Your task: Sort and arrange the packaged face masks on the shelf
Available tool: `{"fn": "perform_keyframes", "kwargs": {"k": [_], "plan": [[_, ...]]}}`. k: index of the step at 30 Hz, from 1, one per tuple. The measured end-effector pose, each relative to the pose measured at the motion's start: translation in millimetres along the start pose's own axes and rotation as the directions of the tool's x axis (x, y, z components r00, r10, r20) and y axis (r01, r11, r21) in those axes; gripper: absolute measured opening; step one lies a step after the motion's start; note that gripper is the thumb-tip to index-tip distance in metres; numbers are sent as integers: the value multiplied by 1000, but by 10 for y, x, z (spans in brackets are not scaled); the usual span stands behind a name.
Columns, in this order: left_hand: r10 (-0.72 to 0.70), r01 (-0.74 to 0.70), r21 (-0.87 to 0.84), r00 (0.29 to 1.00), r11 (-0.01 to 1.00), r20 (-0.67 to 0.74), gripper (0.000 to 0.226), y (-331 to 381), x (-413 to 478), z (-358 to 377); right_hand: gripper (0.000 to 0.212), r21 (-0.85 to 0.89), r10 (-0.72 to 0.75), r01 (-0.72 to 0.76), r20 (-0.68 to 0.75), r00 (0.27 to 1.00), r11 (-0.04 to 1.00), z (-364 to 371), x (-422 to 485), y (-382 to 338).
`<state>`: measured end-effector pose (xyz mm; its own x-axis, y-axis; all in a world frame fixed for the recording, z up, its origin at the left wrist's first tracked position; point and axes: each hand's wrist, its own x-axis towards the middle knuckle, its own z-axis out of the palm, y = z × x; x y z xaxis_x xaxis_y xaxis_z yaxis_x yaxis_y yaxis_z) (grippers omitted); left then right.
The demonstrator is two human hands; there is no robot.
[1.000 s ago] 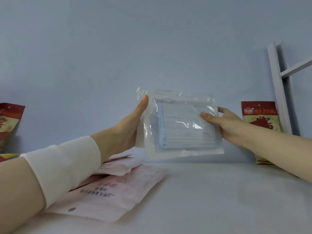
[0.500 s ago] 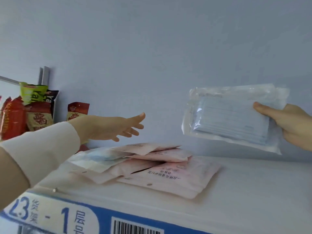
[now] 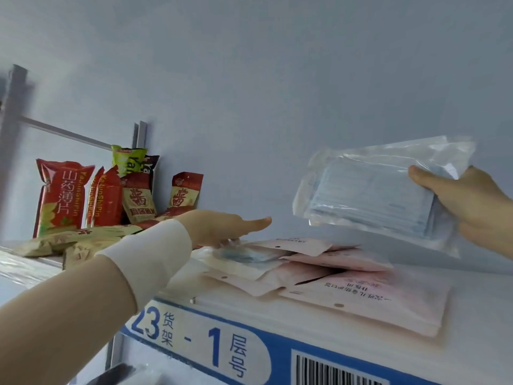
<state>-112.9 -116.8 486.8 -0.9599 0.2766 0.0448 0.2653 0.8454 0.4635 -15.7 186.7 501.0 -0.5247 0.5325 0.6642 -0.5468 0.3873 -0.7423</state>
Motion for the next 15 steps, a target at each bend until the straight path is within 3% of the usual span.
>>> {"fn": "perform_keyframes", "kwargs": {"k": [4, 10, 15], "plan": [[12, -12, -95, 1000, 995, -10, 84, 21, -5, -62, 30, -11, 29, -29, -7, 1000, 1000, -47, -8, 61], [-142, 145, 117, 989, 982, -33, 84, 87, 11, -14, 30, 8, 49, -49, 35, 998, 999, -110, -51, 133], [-30, 74, 170, 968, 983, -247, 67, 174, 161, 59, 29, 35, 73, -76, 65, 995, 996, -142, -55, 151]]}}
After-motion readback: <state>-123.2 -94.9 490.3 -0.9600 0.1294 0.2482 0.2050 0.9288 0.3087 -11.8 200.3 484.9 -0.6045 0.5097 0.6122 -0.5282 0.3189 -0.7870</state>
